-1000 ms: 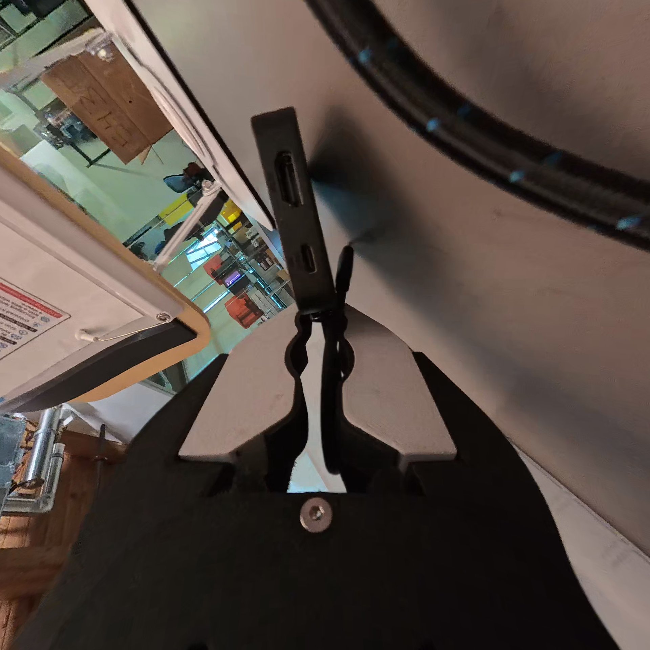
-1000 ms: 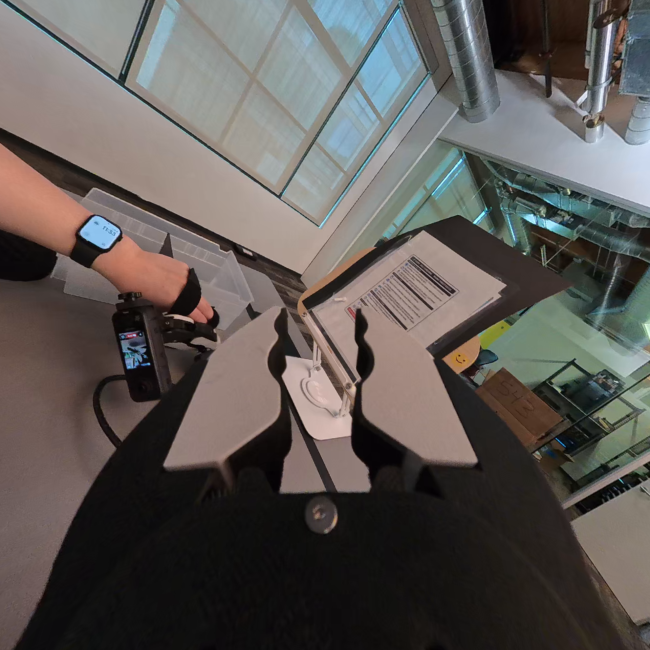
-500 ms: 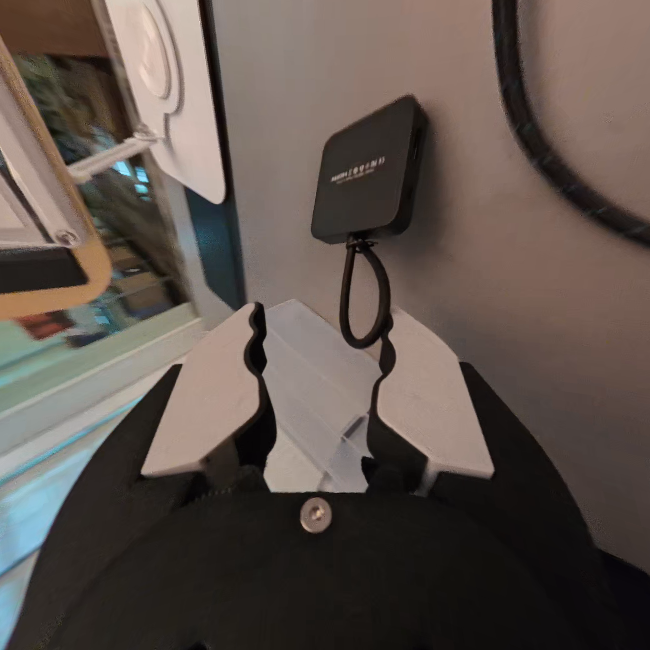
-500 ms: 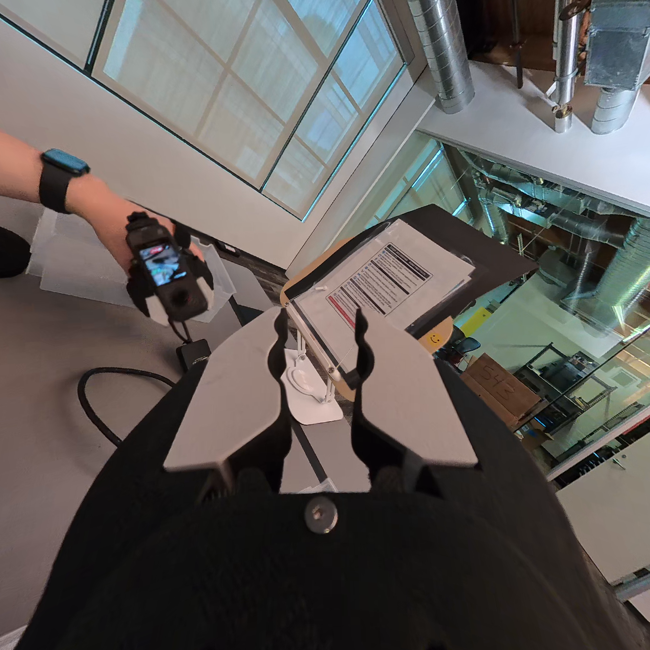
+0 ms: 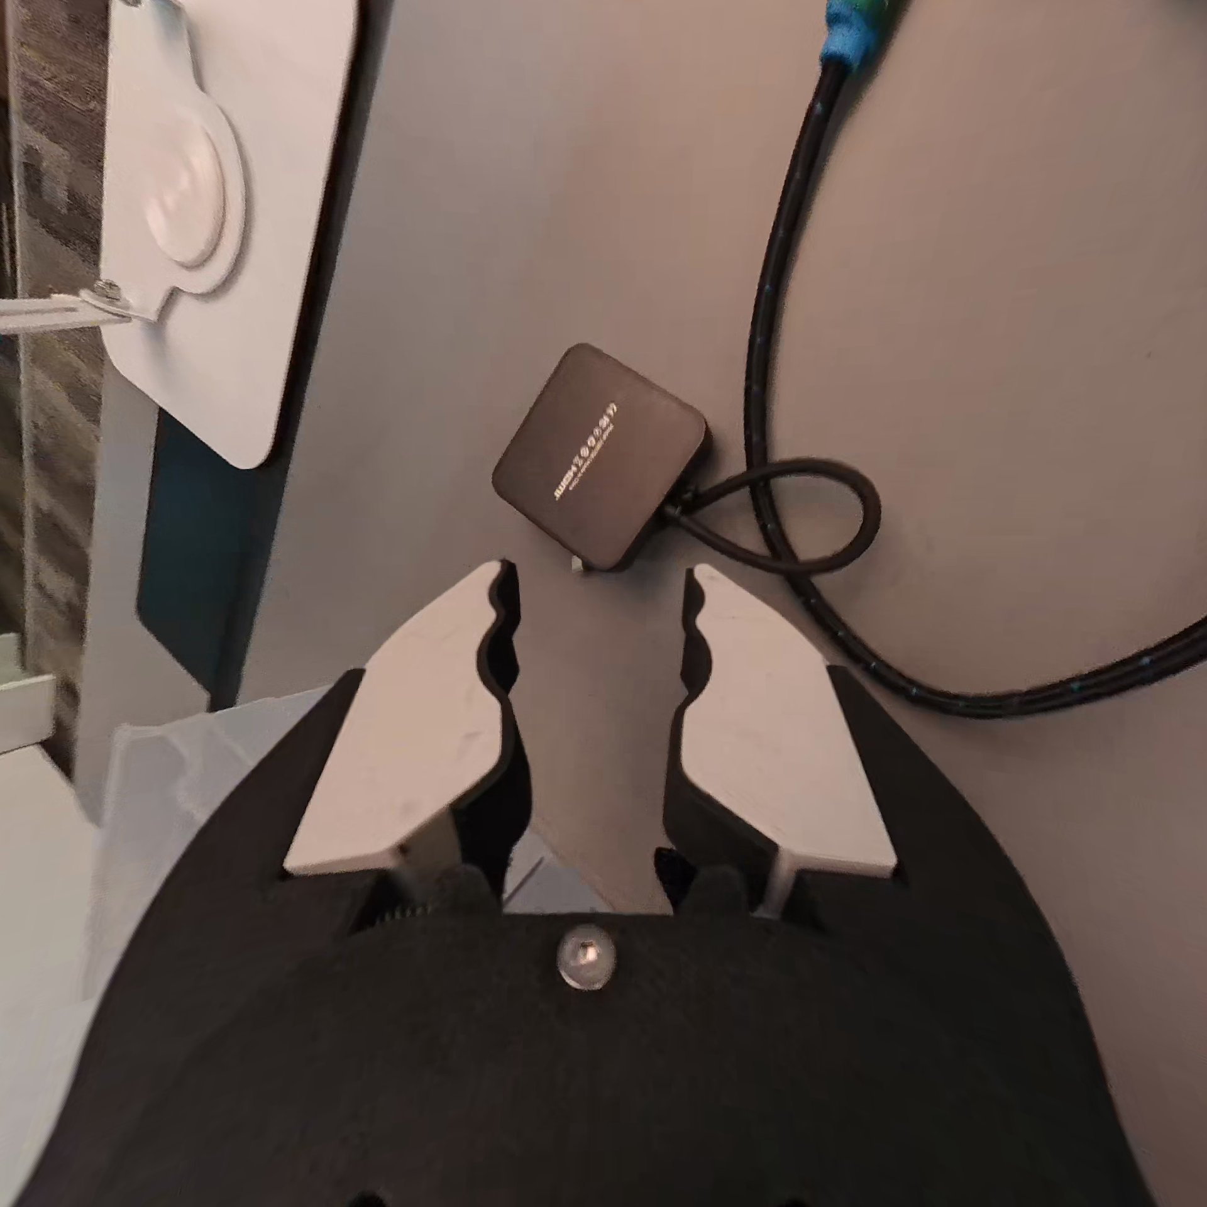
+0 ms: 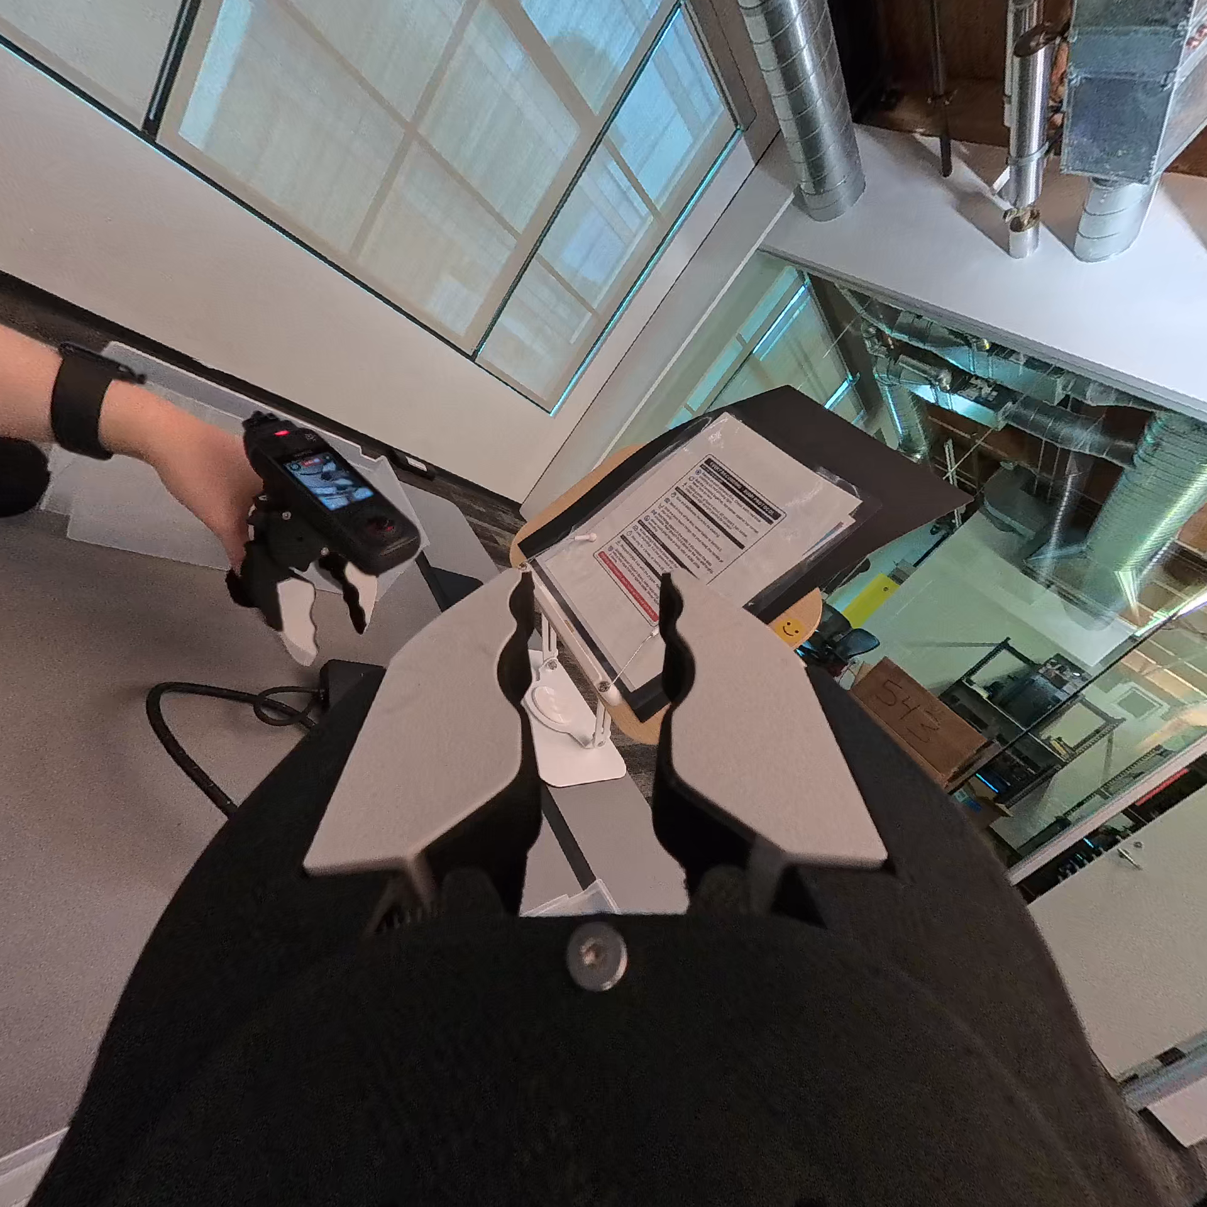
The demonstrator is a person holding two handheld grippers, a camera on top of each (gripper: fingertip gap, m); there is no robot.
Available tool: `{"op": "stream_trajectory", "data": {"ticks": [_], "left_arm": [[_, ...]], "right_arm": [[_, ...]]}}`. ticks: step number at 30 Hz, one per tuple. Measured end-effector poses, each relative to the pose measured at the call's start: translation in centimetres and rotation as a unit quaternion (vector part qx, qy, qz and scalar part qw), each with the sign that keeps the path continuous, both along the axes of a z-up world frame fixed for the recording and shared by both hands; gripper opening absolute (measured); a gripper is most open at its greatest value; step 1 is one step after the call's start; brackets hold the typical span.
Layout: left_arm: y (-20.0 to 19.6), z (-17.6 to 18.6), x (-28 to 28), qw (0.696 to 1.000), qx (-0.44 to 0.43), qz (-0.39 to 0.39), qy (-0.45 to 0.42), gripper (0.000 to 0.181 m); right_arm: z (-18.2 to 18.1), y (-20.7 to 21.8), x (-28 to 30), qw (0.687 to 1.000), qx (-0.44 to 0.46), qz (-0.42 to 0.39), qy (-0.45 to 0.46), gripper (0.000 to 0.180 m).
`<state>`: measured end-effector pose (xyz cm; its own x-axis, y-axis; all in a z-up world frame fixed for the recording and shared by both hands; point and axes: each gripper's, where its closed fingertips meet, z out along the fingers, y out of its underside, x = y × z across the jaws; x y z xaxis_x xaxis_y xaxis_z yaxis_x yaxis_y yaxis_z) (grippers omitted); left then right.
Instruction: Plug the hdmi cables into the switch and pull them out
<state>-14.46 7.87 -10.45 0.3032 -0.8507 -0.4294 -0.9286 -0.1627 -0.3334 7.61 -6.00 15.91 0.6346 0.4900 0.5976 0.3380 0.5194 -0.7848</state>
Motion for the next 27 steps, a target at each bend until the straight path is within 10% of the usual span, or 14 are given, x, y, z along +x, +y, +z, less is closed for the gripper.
{"op": "stream_trajectory", "data": {"ticks": [2,7,13,27], "left_arm": [[0.2,0.0,0.9,0.994,-0.031,0.070,-0.080,0.034],[1.6,-0.7,2.2,0.956,-0.107,0.216,-0.167,0.085],[1.8,-3.8,2.6,0.948,-0.115,0.281,-0.097,0.109],[2.3,-4.4,1.3,0.932,-0.245,0.253,-0.083,0.079]], "right_arm": [[-0.1,0.1,-0.1,1.000,-0.003,0.000,-0.002,0.037],[-1.0,0.8,-0.3,0.999,-0.014,-0.015,-0.024,0.037],[-2.2,1.4,-0.5,0.998,-0.030,-0.027,-0.055,0.037],[-3.3,1.6,-0.5,0.995,-0.046,-0.031,-0.081,0.037]]}}
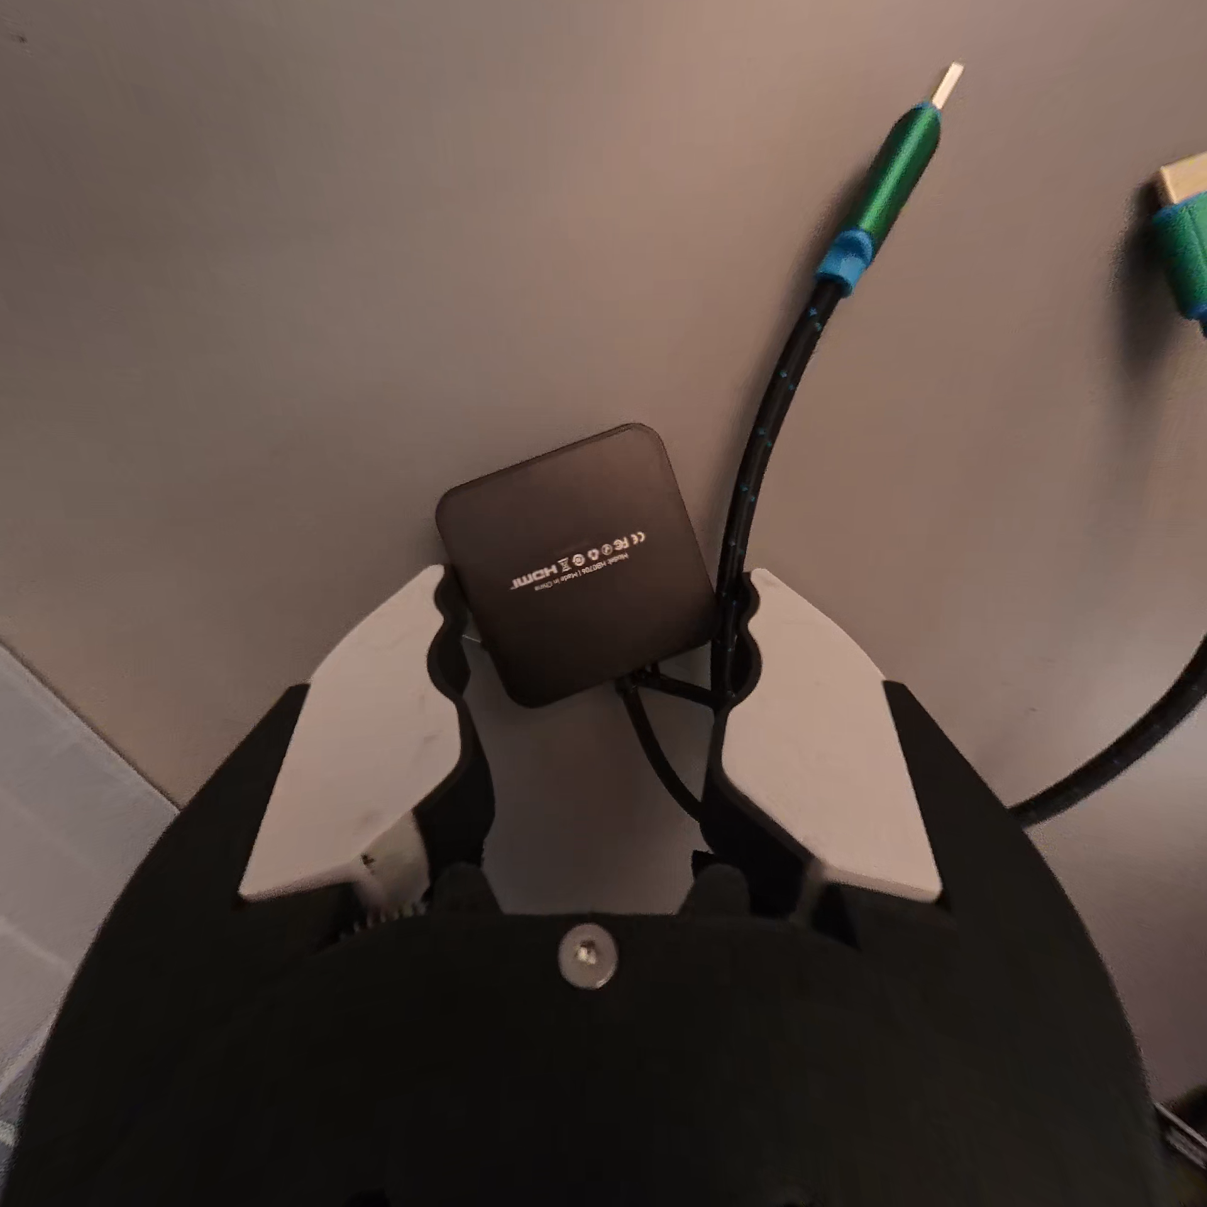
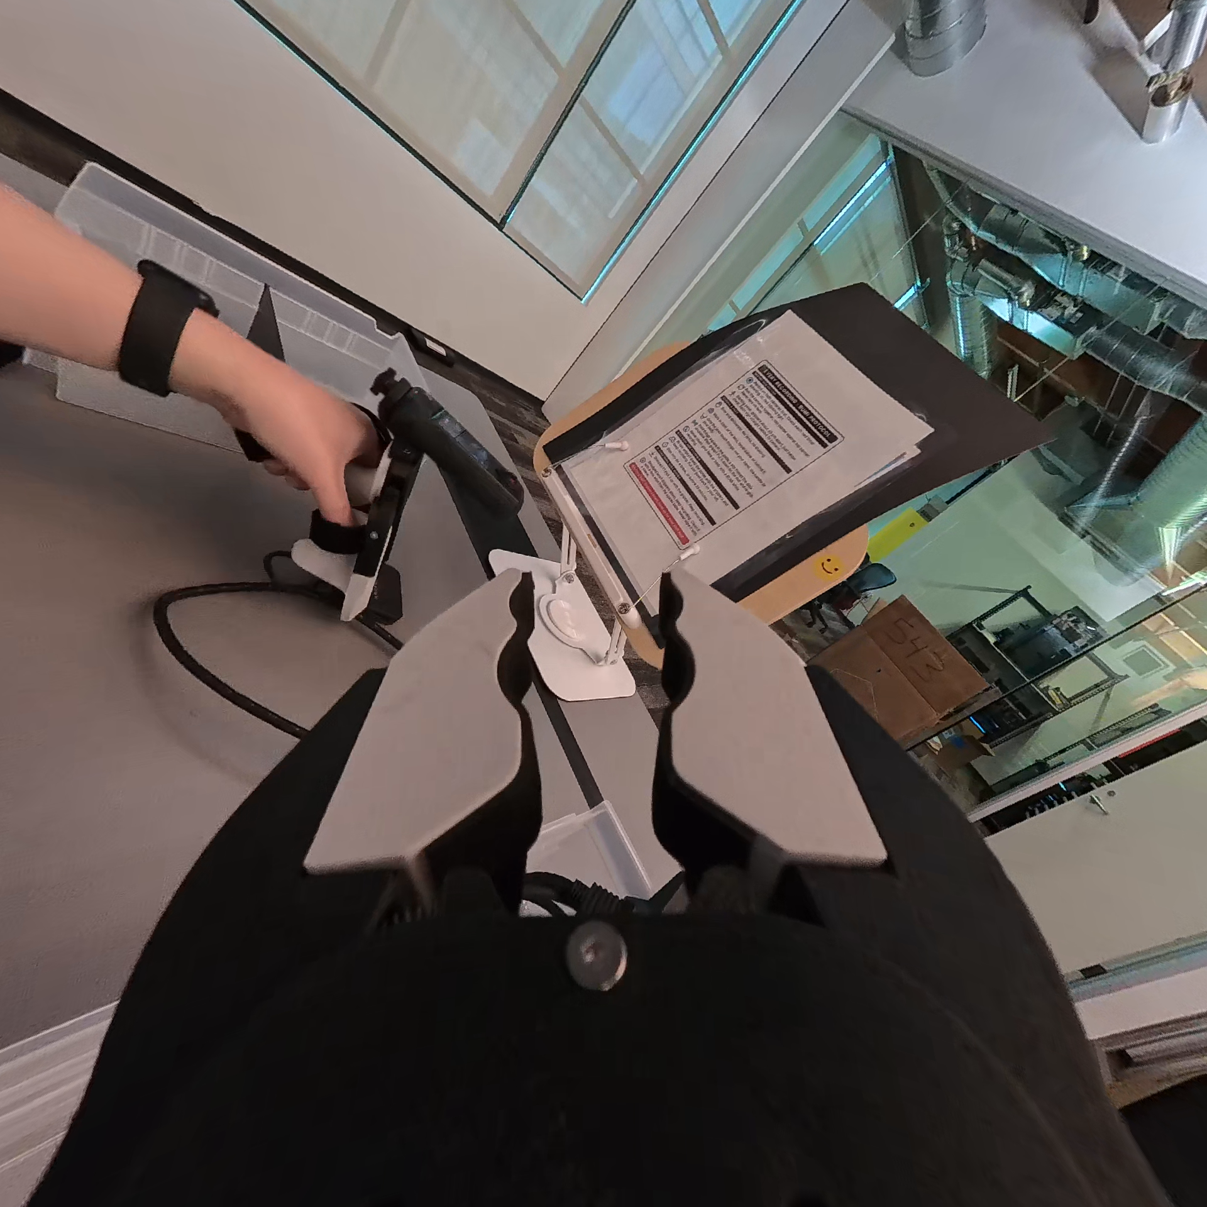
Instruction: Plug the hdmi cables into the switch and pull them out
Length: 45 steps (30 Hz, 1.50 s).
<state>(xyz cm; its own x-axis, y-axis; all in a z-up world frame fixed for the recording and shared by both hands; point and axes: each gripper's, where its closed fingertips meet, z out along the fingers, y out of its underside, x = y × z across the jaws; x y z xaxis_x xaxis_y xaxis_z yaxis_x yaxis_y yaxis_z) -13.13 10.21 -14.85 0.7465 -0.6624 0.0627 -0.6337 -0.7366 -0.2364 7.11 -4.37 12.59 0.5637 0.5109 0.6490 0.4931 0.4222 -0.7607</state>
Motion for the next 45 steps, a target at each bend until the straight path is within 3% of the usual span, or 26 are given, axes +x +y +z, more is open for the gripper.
{"op": "stream_trajectory", "data": {"ticks": [4,14,20,28,34,40,42,45], "left_arm": [[-0.7,-0.2,-0.3,0.999,-0.036,-0.027,-0.003,0.075],[-1.0,-0.4,-1.5,0.990,-0.018,-0.134,0.036,0.071],[-0.8,-0.1,-3.0,0.990,-0.069,-0.125,0.018,0.065],[1.4,0.5,-5.3,0.983,-0.004,-0.167,0.079,0.063],[2.7,3.7,-1.8,0.981,0.091,-0.158,0.067,0.090],[-0.7,5.6,5.5,0.977,0.122,-0.173,-0.009,0.077],[-2.7,5.5,8.2,0.979,0.100,-0.168,-0.055,0.066],[-5.3,4.2,10.5,0.983,0.046,-0.159,-0.075,0.065]], "right_arm": [[-0.1,0.1,0.2,1.000,-0.002,-0.002,0.000,0.037],[-0.6,0.2,-0.2,1.000,-0.010,0.002,-0.012,0.037],[-1.2,0.6,-0.3,1.000,-0.019,-0.003,-0.024,0.036],[-1.4,0.7,-0.6,0.999,-0.022,0.002,-0.028,0.036],[-1.5,0.8,-0.5,0.999,-0.021,-0.003,-0.032,0.036],[-1.6,0.9,-0.9,0.999,-0.021,-0.005,-0.040,0.036],[-1.7,0.9,-0.9,0.999,-0.020,-0.006,-0.045,0.036],[-1.6,0.9,-1.0,0.999,-0.018,-0.009,-0.047,0.036]]}}
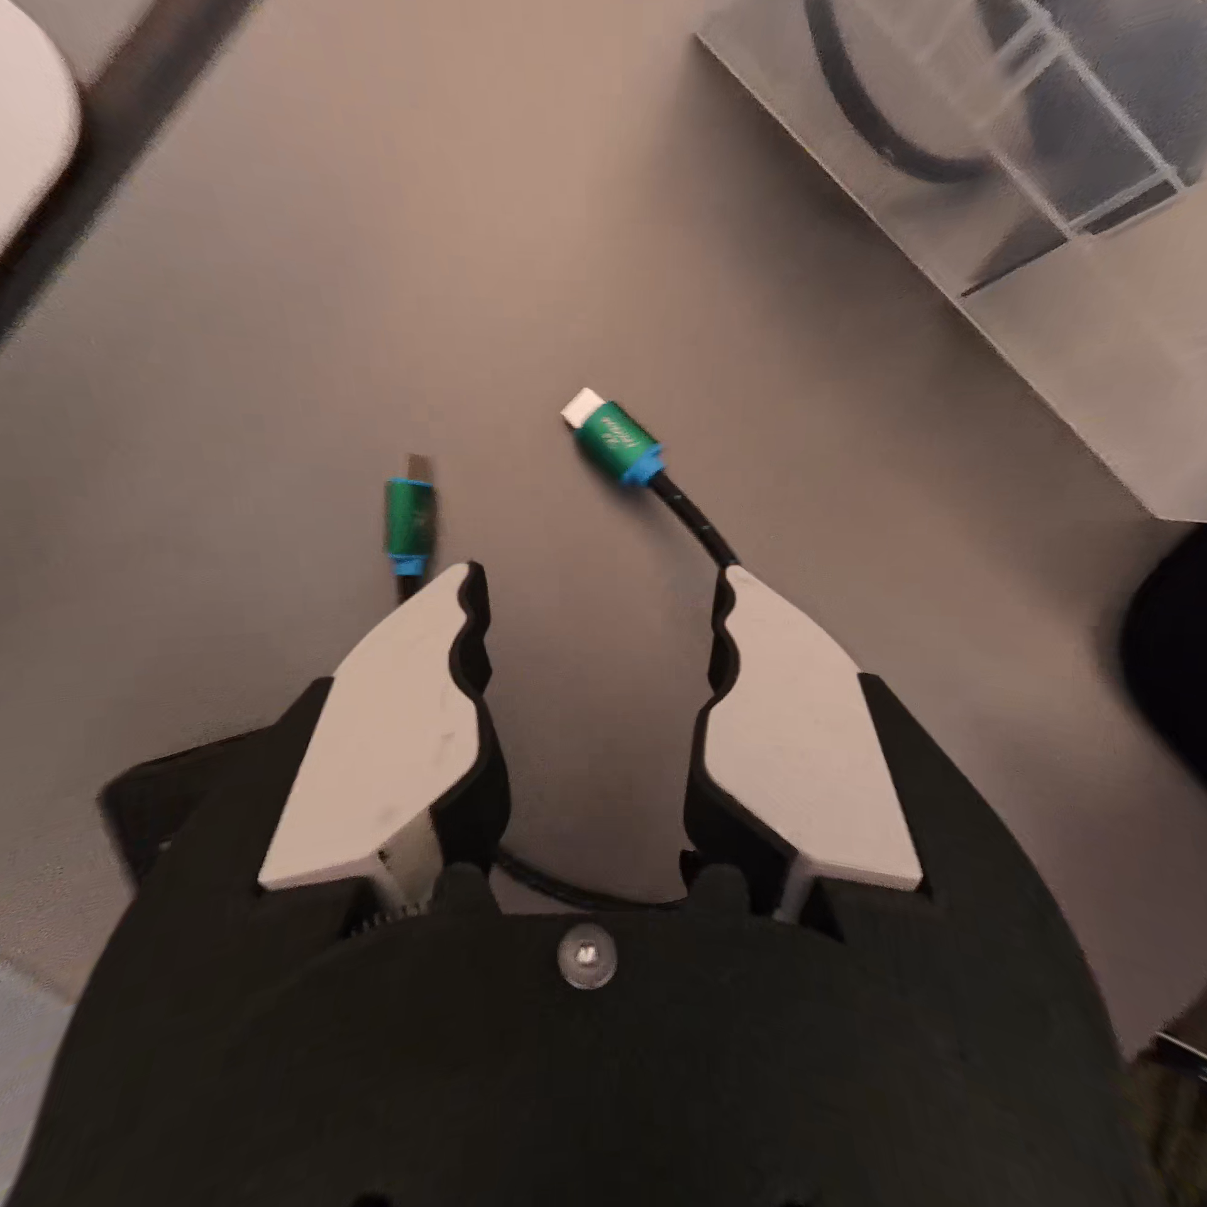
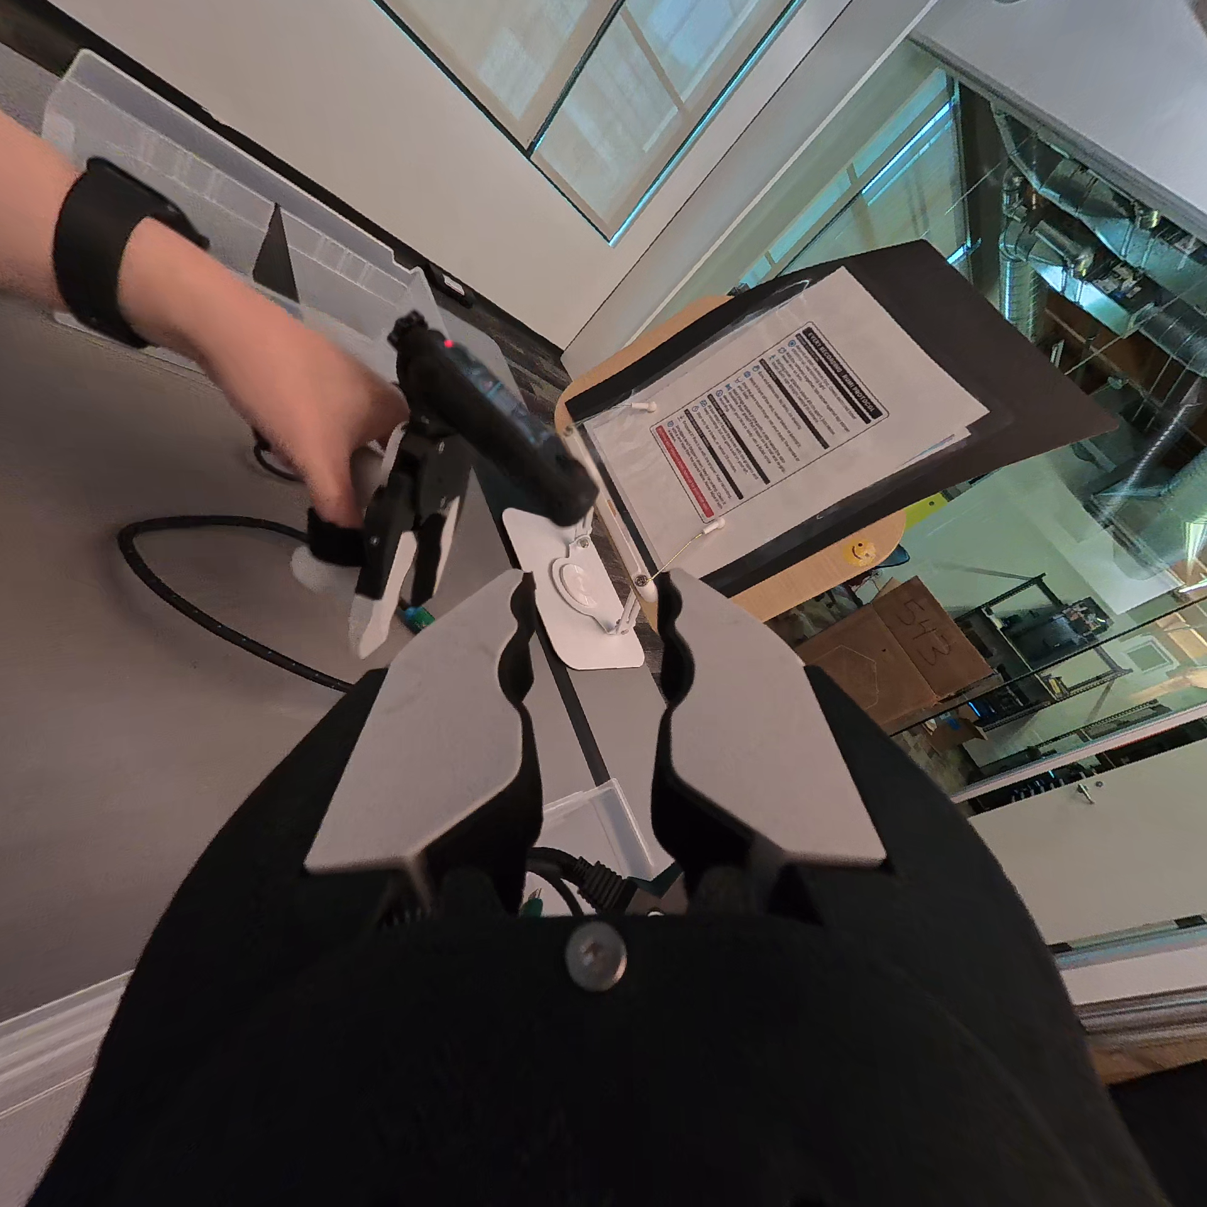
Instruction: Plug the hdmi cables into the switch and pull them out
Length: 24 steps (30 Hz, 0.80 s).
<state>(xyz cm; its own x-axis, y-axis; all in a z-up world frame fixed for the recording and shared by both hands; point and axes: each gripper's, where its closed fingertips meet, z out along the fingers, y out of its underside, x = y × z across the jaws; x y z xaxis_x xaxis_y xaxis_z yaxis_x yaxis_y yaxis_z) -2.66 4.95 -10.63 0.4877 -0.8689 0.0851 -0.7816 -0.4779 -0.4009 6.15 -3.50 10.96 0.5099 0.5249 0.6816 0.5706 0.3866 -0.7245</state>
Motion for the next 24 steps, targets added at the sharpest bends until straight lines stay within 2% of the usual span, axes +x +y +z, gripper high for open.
{"op": "stream_trajectory", "data": {"ticks": [3,5,8,9,10,11,13,16,19,24], "left_arm": [[-1.8,-1.9,1.0,0.998,-0.060,0.011,0.006,0.060],[-2.9,-2.9,1.6,0.995,-0.101,0.021,0.003,0.062],[-3.0,-4.2,1.5,0.995,-0.097,0.022,0.032,0.060],[-3.3,-4.3,1.7,0.994,-0.100,0.014,0.030,0.047],[-3.7,-4.3,2.1,0.994,-0.110,0.005,0.021,0.026],[-4.0,-4.2,2.3,0.993,-0.117,0.002,0.013,0.016],[-4.4,-3.6,2.7,0.993,-0.116,-0.001,-0.011,0.012],[-4.7,-1.3,2.8,0.994,-0.076,-0.013,-0.073,0.005],[-5.1,2.8,2.8,0.987,0.008,-0.043,-0.152,0.004],[-6.6,9.7,1.8,0.951,0.111,-0.057,-0.281,0.004]], "right_arm": [[0.1,-0.1,0.1,1.000,0.001,0.001,0.003,0.036],[0.1,-0.1,0.2,1.000,0.002,0.001,0.006,0.036],[0.2,-0.1,0.5,1.000,0.001,-0.001,0.010,0.036],[0.2,0.0,0.6,1.000,0.001,-0.001,0.011,0.036],[0.1,0.0,0.6,1.000,0.001,-0.002,0.011,0.036],[0.1,-0.1,0.7,1.000,0.001,-0.002,0.011,0.036],[0.2,-0.1,0.8,1.000,0.002,-0.002,0.014,0.036],[0.3,0.0,1.1,1.000,0.004,-0.004,0.021,0.036],[1.1,0.5,1.6,0.999,0.012,-0.023,0.042,0.036],[3.7,1.1,2.0,0.990,0.021,-0.042,0.130,0.036]]}}
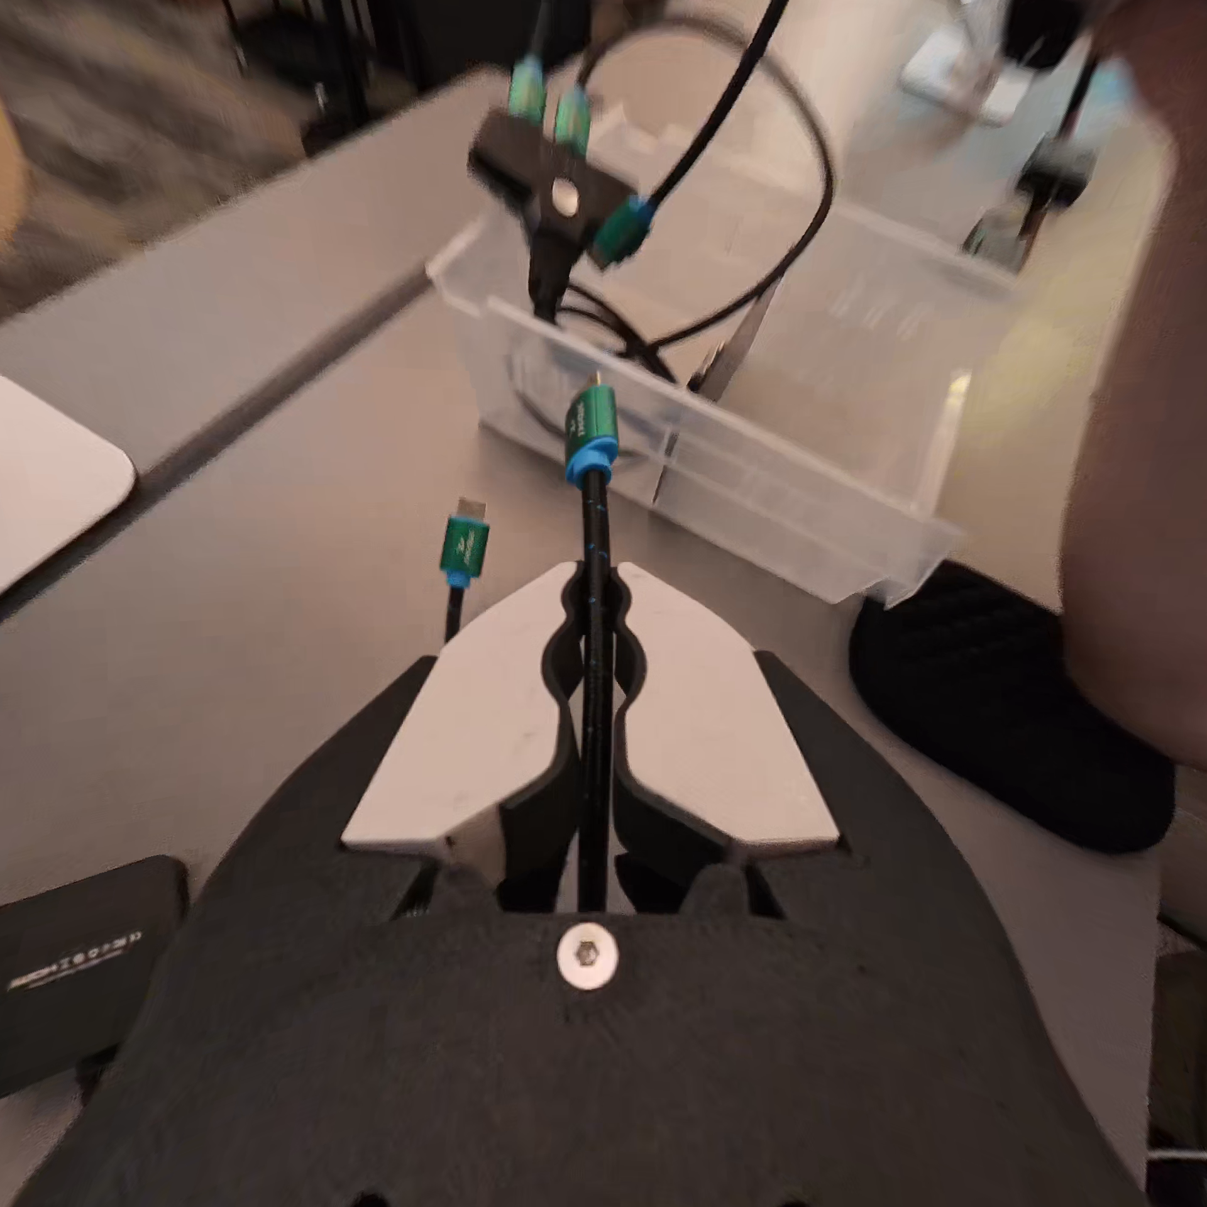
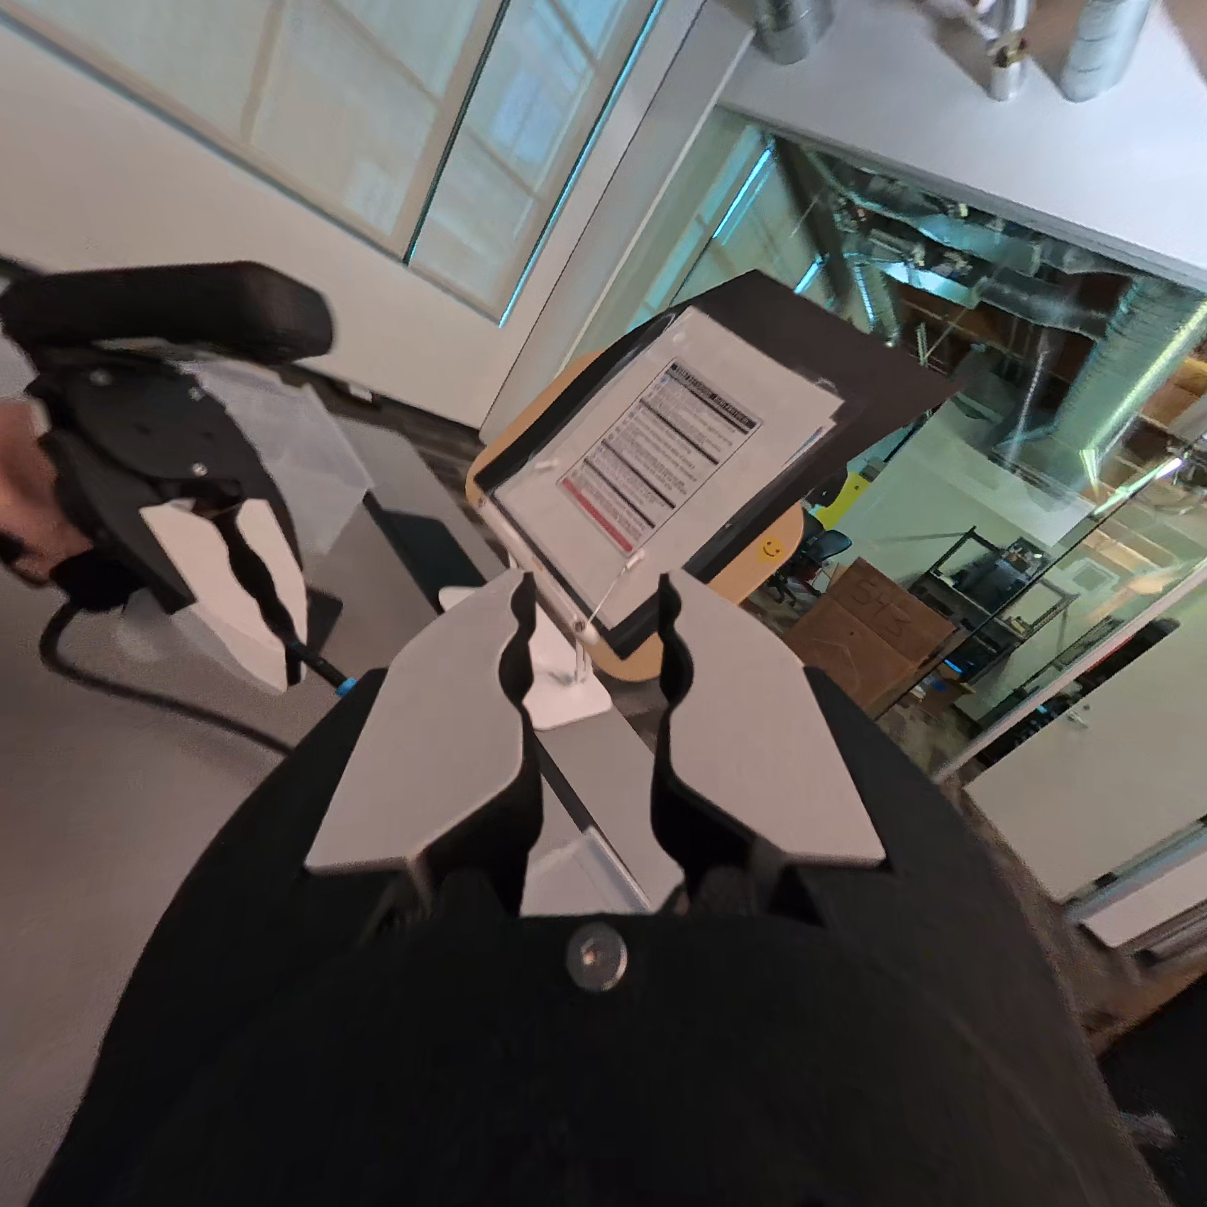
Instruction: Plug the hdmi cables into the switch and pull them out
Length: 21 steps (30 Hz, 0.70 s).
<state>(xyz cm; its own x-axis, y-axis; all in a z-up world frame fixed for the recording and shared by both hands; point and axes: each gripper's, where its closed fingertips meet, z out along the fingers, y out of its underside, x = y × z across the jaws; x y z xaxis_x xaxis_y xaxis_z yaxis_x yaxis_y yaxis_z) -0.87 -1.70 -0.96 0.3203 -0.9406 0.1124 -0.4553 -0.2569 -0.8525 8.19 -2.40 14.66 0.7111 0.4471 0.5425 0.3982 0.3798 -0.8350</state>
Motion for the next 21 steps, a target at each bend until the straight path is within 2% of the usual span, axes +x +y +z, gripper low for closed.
{"op": "stream_trajectory", "data": {"ticks": [3,7,13,15,18,19,21], "left_arm": [[-1.1,3.2,-1.1,0.997,0.022,0.006,-0.073,0.003],[-2.6,7.0,-3.1,0.985,0.020,0.003,-0.172,0.003],[-3.0,10.7,-6.8,0.966,0.049,0.031,-0.252,0.003],[-3.4,11.4,-7.4,0.962,0.060,0.030,-0.265,0.003],[-4.0,11.8,-8.2,0.957,0.083,0.027,-0.277,0.003],[-4.2,12.1,-8.6,0.952,0.096,0.026,-0.288,0.003],[-5.0,12.8,-9.3,0.942,0.127,0.014,-0.311,0.003]], "right_arm": [[1.5,-0.1,-0.7,0.996,-0.021,0.032,0.083,0.036],[2.1,0.2,-3.1,0.973,-0.092,0.103,0.183,0.035],[1.9,0.2,-8.0,0.938,-0.168,0.183,0.241,0.032],[1.7,0.1,-9.5,0.951,-0.146,0.178,0.205,0.036],[1.6,-1.5,-11.9,0.988,0.004,0.144,0.054,0.041],[1.4,-2.6,-13.0,0.988,0.070,0.137,-0.011,0.041],[0.9,-4.6,-15.0,0.969,0.183,0.133,-0.105,0.040]]}}
